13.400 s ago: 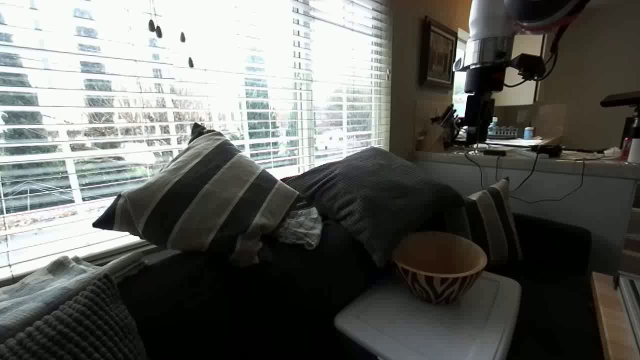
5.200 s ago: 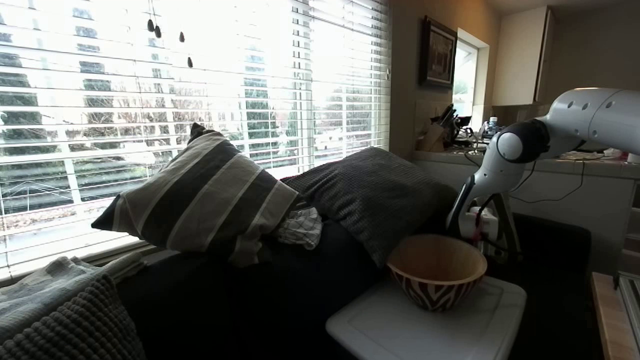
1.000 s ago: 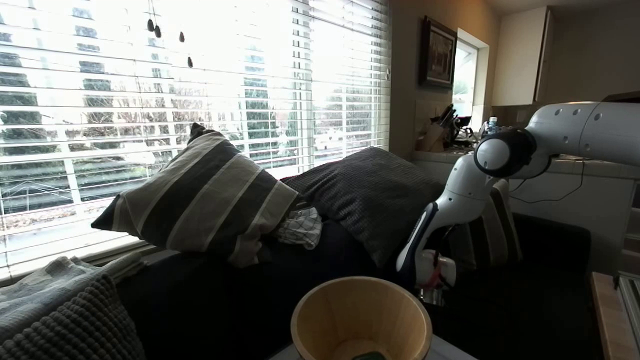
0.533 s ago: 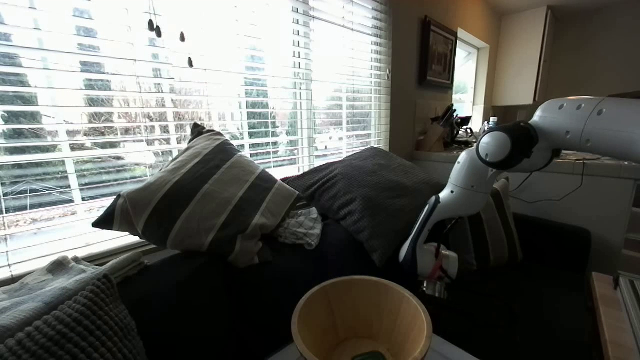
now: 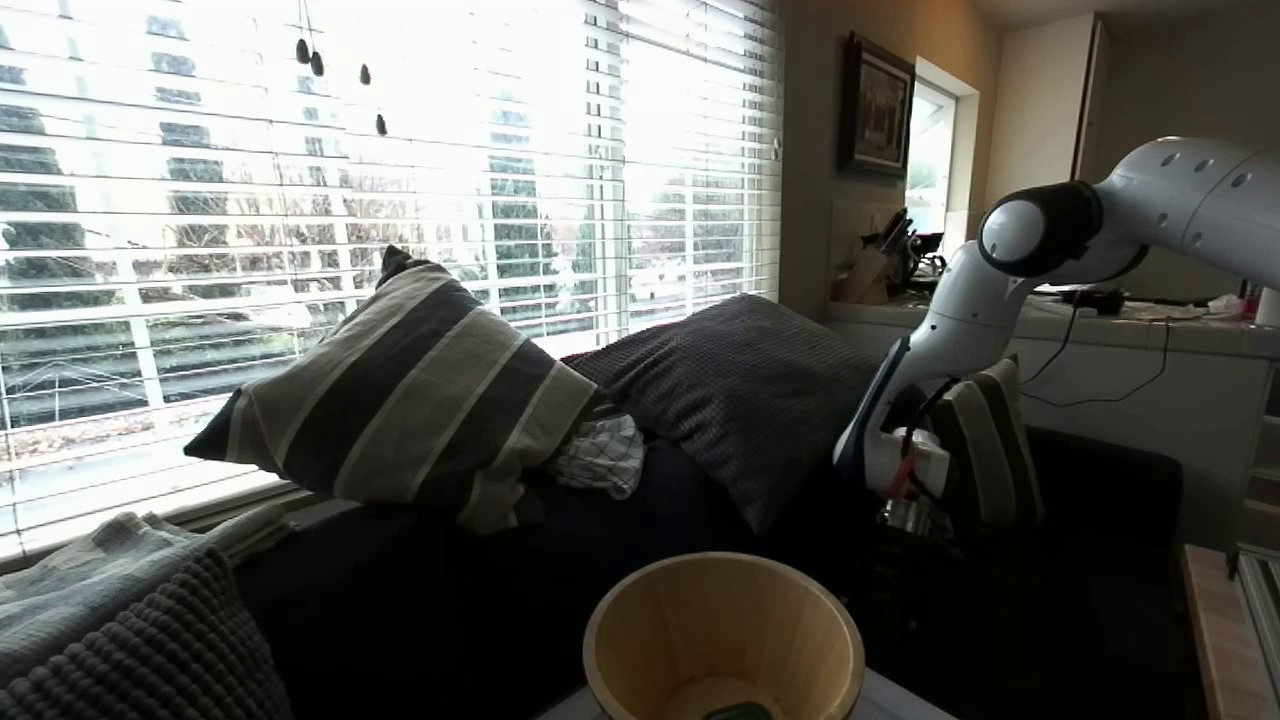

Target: Move the transparent bowl to the left

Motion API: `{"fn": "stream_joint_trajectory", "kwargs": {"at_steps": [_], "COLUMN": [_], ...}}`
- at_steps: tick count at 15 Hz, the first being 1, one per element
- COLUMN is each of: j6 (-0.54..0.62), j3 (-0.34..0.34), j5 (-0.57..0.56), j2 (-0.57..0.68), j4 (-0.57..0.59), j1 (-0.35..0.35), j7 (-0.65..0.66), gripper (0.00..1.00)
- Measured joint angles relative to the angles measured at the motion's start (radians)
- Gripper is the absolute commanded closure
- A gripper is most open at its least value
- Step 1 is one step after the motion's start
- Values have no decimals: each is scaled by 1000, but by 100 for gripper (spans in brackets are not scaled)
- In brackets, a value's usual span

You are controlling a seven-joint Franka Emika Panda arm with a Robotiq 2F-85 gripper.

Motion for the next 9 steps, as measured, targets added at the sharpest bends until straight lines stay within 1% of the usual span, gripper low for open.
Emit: {"fn": "stream_joint_trajectory", "kwargs": {"at_steps": [2,4,7,9], "j6": [68,170,329,423], "j3": [-3,-3,2,1], "j5": [-1,-4,-14,-13], "j2": [-73,-143,-247,-322], "j4": [-97,-208,-380,-494], "j1": [9,44,126,197], "j7": [-49,-71,-77,-80], "gripper": [0,0,0,0]}}
